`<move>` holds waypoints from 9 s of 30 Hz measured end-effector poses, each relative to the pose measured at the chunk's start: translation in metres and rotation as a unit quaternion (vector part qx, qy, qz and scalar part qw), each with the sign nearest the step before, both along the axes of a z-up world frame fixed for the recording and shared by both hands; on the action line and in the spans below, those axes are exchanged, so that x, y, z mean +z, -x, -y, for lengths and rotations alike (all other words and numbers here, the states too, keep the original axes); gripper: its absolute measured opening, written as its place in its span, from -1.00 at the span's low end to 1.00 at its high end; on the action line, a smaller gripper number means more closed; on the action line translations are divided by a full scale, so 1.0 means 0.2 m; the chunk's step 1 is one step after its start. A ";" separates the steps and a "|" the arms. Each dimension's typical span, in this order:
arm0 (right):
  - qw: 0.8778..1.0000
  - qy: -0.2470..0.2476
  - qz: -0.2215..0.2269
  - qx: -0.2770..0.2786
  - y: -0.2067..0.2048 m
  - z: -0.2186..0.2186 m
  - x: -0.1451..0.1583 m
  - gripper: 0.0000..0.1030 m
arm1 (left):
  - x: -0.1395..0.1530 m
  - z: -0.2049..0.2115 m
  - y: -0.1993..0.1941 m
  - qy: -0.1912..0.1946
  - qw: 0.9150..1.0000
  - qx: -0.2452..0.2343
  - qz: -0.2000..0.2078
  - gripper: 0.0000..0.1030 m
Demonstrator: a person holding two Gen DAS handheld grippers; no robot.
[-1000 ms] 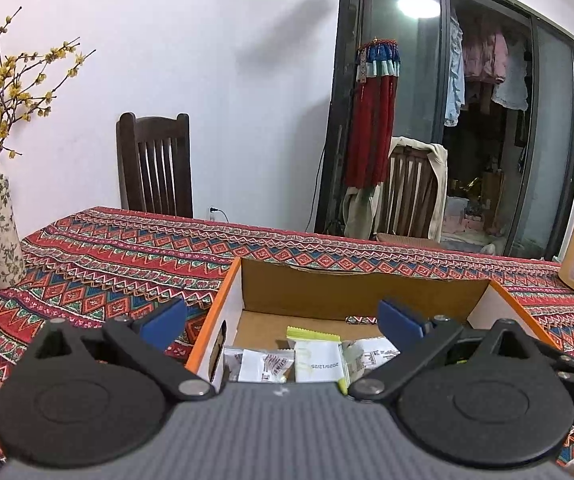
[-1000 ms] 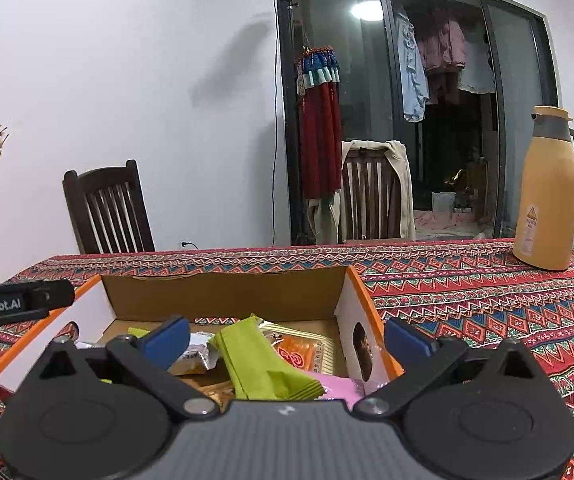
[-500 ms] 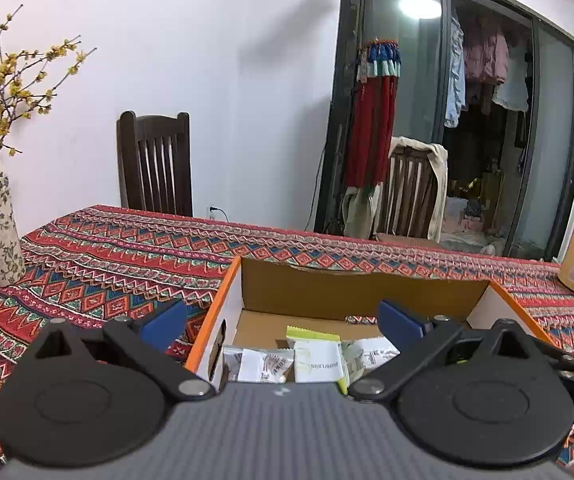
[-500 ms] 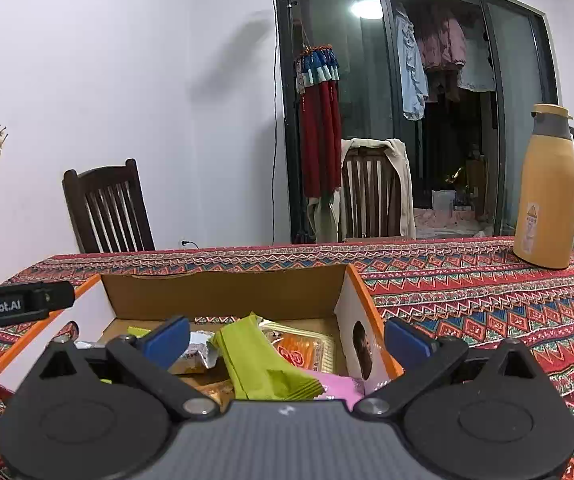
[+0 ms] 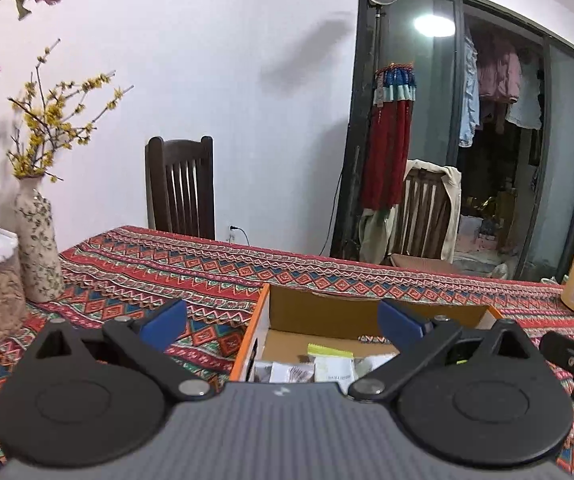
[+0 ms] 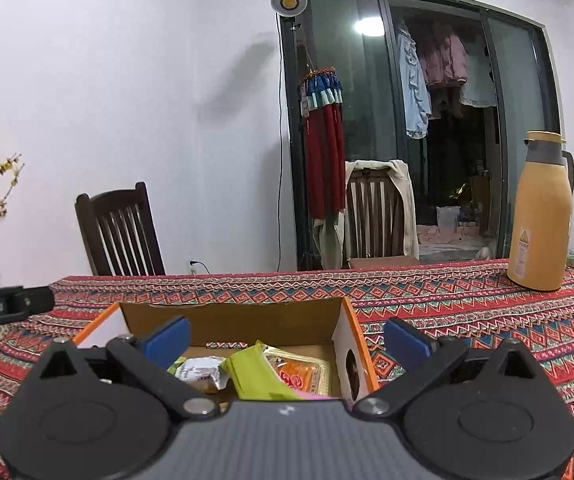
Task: Organize snacks
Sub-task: 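Lower both tools back to the snack pile beside the box, then close the right tool on the red-orange chip bag, then grasp a white biscuit packet with the left tool while the right tool holds the chip bag, then carry both packets over the box and open both tools to drop them, then lower both tools back to the remaining snacks beside the box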
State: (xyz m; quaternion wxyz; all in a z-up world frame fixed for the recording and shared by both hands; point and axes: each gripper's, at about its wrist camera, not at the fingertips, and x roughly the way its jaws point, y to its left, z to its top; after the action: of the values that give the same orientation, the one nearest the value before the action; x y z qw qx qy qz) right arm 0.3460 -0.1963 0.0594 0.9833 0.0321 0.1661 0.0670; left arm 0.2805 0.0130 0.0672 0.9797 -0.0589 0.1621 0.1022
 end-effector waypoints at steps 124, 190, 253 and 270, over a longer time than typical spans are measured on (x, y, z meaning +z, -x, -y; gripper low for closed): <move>0.997 0.005 -0.061 0.038 0.95 0.27 -0.52 -0.09 | -0.57 0.47 0.70 -0.003 0.977 -0.122 -0.173 0.33; 0.997 0.040 -0.029 0.063 0.95 0.11 -0.36 -0.09 | -0.31 0.30 0.75 -0.013 0.984 -0.164 -0.074 0.09; 0.998 0.001 -0.012 0.055 -0.19 -0.01 -0.02 1.00 | 0.00 0.03 -0.23 0.024 0.997 -0.067 -0.030 1.00; 0.998 0.008 -0.037 0.057 0.15 -0.09 -0.03 1.00 | -0.03 -0.15 0.14 0.024 0.997 -0.065 -0.040 1.00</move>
State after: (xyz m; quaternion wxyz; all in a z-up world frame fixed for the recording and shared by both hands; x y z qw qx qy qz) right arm 0.3158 -0.1791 0.0543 0.9713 0.0176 0.2046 0.1204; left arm 0.2533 0.0434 0.0604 0.9753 -0.0673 0.2071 0.0370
